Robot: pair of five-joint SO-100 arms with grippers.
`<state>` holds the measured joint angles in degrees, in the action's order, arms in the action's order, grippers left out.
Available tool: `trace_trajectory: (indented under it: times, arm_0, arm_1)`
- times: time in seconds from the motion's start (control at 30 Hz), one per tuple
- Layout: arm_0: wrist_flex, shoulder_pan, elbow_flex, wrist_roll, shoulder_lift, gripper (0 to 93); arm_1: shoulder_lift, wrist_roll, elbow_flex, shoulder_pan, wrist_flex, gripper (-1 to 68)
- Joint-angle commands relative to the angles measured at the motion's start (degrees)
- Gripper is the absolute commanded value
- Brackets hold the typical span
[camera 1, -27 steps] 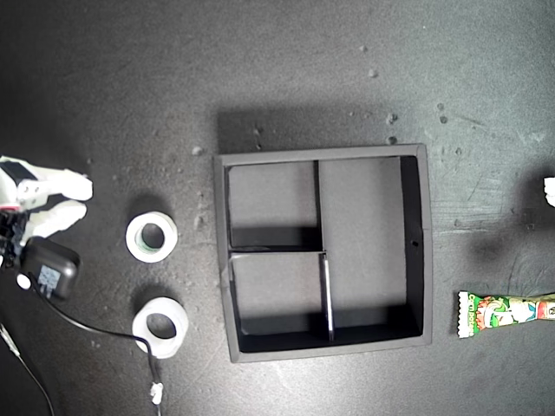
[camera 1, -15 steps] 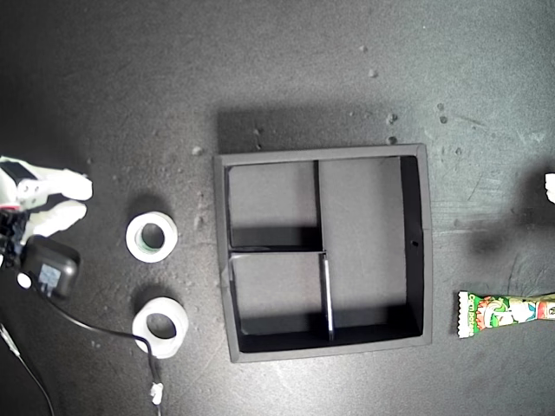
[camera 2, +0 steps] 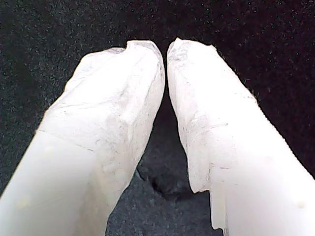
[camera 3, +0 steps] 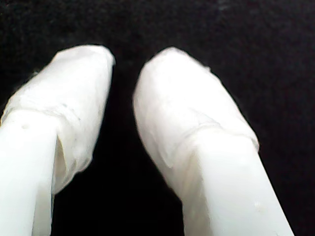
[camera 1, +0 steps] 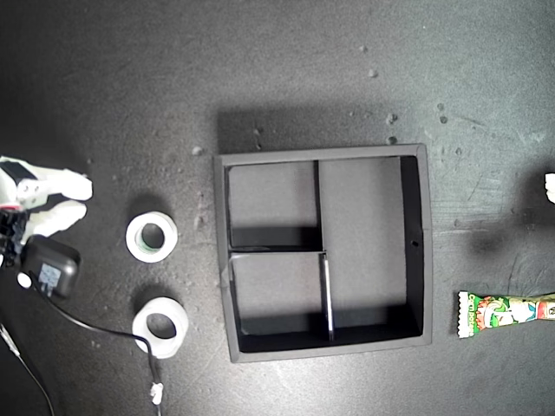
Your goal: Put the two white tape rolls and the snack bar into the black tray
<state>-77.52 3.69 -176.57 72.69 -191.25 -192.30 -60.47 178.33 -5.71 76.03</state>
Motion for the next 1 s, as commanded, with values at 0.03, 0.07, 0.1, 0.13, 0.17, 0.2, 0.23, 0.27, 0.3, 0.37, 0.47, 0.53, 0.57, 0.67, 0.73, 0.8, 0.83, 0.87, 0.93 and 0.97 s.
trace_trajectory:
  times: [0.03,0.07,0.1,0.13,0.17,0.2,0.23,0.27,0.3,0.37,0.47,0.53,0.57,0.67,0.73,0.8,0.83,0.87,0.93,0.97]
  arm_0:
    - [-2.11,0.79,-3.25,1.67,-2.81,4.1]
    - [-2.20,0.79,-3.25,1.76,-2.81,4.1]
    - [-2.20,0.79,-3.25,2.37,-2.81,4.1]
    - [-2.11,0.70,-3.25,1.93,-2.81,4.2]
    - [-1.76,0.53,-3.25,1.85,-2.81,4.8]
    - [-0.97,0.53,-3.25,1.58,-2.81,4.8]
    - [0.18,0.53,-3.25,0.97,-2.81,4.8]
    - [1.67,0.62,-3.25,0.35,-2.81,4.4]
    - [3.69,0.79,-3.25,-0.88,-2.81,3.0]
    - [7.56,0.79,-3.25,-2.46,-2.81,0.1]
    - [10.37,0.88,-3.25,-3.25,-2.81,0.1]
    - [11.51,1.49,-3.25,0.09,-2.81,0.1]
    - [13.45,2.99,-3.25,-0.35,-2.72,0.0]
    - [21.53,4.66,-3.25,-11.34,-2.72,0.0]
    - [22.76,3.69,-3.16,-14.94,-2.64,0.5]
    - [24.35,3.25,-2.81,-17.58,-2.64,1.3]
    - [25.58,3.34,-2.20,-18.98,-2.64,2.6]
    - [26.54,3.60,-1.23,-20.48,-2.64,3.6]
    - [27.60,3.25,0.35,-22.15,-2.64,8.1]
    - [29.62,2.64,0.26,-23.38,-2.64,10.4]
  arm_1:
    - [0.26,-0.35,0.70,-0.18,0.79,1.0]
    - [0.26,-0.44,0.70,-0.18,0.79,1.0]
    - [0.26,-0.62,0.70,-0.18,0.79,1.0]
    - [0.26,-0.62,0.70,-0.26,0.79,1.0]
    - [0.26,-2.46,0.70,-0.44,0.79,1.0]
    - [0.26,-4.48,0.70,-0.79,0.79,1.0]
    - [0.26,-5.27,0.70,-1.41,0.79,1.0]
    - [0.26,-5.45,0.70,-1.85,0.62,1.0]
    - [0.26,-5.36,0.70,-1.93,0.44,1.0]
    - [0.26,-3.43,0.70,-1.85,-0.70,0.1]
    - [0.26,1.58,0.70,-0.18,-5.01,-0.1]
    - [0.26,4.22,0.70,0.00,-8.09,-0.1]
    - [0.26,5.89,0.70,0.18,-10.28,-0.1]
    - [0.26,11.34,0.70,1.23,-17.49,-0.1]
    - [0.26,12.57,0.70,1.41,-20.83,-0.2]
    - [0.26,13.80,0.70,1.41,-23.47,-0.2]
    - [0.26,14.59,0.70,1.41,-24.87,-0.2]
    - [0.26,15.21,0.70,1.67,-26.37,-0.2]
    - [0.26,15.21,0.70,2.46,-29.27,-0.3]
    - [0.26,15.12,0.70,3.16,-30.59,-0.3]
